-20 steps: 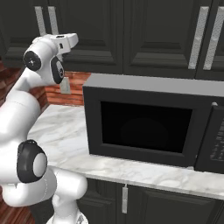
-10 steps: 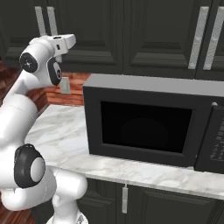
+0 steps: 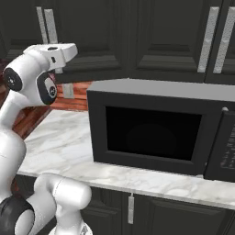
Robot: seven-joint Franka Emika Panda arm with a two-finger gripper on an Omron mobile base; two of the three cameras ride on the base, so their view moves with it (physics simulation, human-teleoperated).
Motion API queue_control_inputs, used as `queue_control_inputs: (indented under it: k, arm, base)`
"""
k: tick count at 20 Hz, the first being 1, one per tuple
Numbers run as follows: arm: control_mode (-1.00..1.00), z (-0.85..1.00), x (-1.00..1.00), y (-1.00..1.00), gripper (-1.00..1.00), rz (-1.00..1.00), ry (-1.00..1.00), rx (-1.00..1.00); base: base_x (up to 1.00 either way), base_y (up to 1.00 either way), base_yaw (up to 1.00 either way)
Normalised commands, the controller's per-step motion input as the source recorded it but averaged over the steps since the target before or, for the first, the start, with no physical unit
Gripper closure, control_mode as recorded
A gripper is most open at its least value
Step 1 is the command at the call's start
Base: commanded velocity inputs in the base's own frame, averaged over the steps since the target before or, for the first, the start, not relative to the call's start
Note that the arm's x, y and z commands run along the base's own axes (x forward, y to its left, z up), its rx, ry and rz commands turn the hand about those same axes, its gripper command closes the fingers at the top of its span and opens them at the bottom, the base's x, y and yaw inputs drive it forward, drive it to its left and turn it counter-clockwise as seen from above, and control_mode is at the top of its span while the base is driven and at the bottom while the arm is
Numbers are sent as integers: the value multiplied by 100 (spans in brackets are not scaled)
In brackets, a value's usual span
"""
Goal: The dining table condiment station is running low on ketchup. Refill the condiment station by opening the cabinet and taking the ketchup from the cabinet and placing it on the dining table.
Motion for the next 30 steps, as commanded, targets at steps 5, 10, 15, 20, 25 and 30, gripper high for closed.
queue_control_inputs:
  k: [5,10,15,20,25,30]
  arm:
    - [-100,20,-100,-76,100,-20,-1,8]
    - [-100,23,-100,-84,100,-21,0,10]
    - [-100,16,-100,-74,-100,-20,0,11]
    - [-100,0,-100,-5,-100,-5,-3,5]
    - [-100,1,-100,41,-100,0,-9,7]
    - [-100,11,-97,81,-100,0,-7,8]
  base:
    - [0,0,0]
    - [0,0,0]
    - [0,0,0]
    - [0,0,0]
    - [0,0,0]
    - [0,0,0]
